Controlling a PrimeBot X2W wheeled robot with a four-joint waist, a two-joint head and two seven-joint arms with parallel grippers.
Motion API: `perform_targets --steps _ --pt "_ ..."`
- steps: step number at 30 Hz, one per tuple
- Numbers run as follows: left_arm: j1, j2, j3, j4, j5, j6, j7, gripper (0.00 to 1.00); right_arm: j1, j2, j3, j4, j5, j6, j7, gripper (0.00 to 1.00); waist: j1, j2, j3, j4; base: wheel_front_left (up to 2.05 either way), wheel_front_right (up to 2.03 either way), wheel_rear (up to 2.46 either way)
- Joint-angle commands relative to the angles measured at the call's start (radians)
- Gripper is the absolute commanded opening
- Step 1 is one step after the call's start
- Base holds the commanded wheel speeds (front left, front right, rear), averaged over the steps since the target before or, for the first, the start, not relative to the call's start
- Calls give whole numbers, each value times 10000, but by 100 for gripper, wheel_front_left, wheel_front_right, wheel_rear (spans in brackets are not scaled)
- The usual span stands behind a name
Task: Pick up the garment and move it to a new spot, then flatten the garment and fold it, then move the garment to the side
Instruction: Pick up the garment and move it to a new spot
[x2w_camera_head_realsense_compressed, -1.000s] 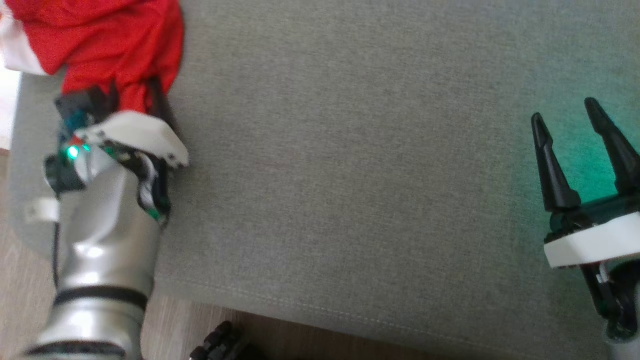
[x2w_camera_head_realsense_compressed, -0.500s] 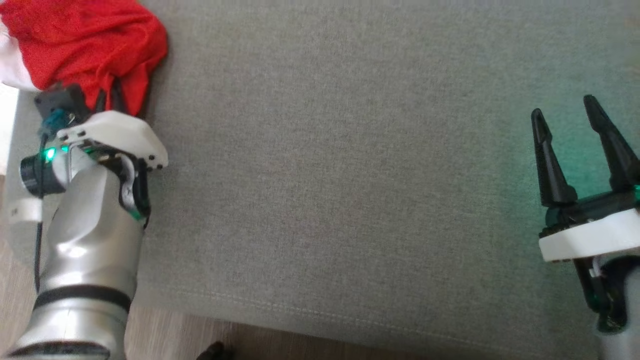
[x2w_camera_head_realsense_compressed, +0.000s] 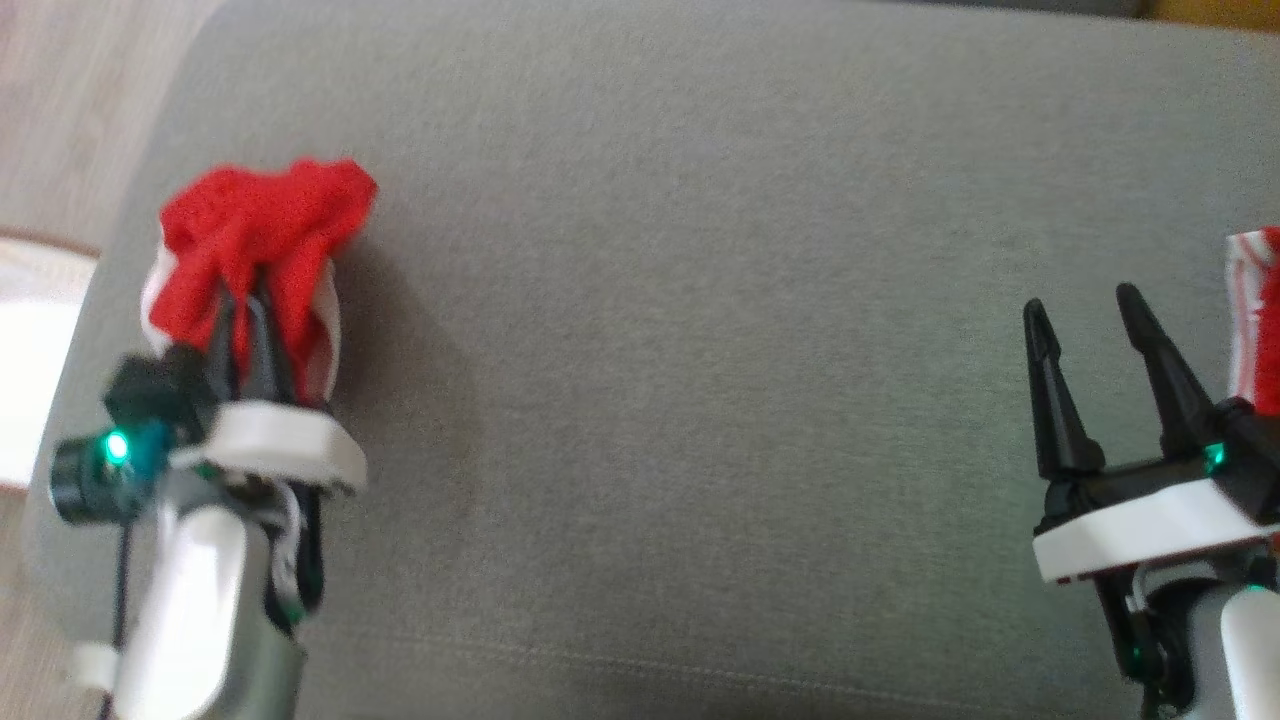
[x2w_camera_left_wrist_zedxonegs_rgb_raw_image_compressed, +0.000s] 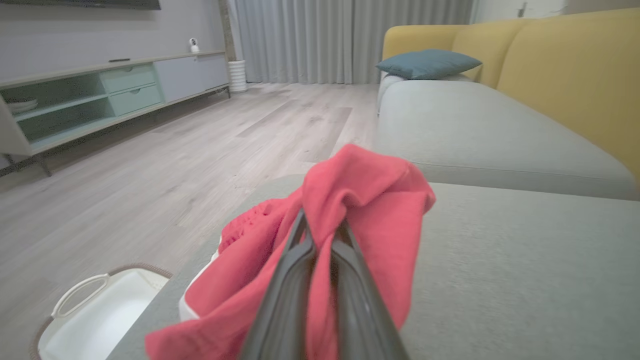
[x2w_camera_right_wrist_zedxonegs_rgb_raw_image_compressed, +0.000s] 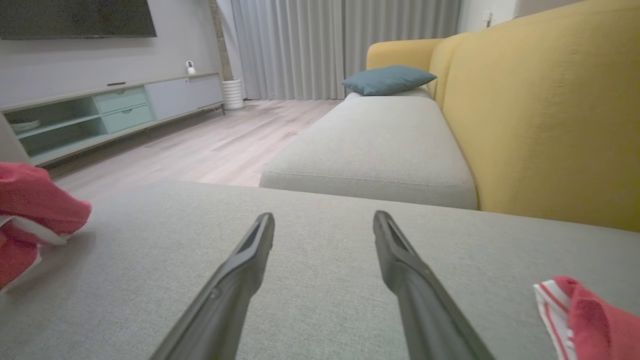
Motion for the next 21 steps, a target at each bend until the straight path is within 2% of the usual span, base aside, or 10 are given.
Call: perform_targets --steps 1,5,9,12,21 --pt "-68 324 162 -760 197 112 132 0 -50 22 167 -303 26 35 -103 100 0 -1 -476 -476 0 0 0" --pt "739 328 -364 -2098 471 112 695 0 112 144 215 -253 15 35 -92 100 0 -1 -588 -943 0 0 0" --pt "938 233 -1041 -2805 642 -153 1148 0 104 207 248 -218 41 35 -107 100 0 -1 -472 -1573 0 0 0" --pt "844 92 -1442 -2858 689 -352 1298 0 59 245 254 -180 81 35 -136 100 0 -1 -351 -1963 0 0 0" --pt "-473 -778 -3426 -1773 795 -1375 1303 0 -255 445 383 139 331 35 -387 100 0 -1 336 -4068 0 0 0"
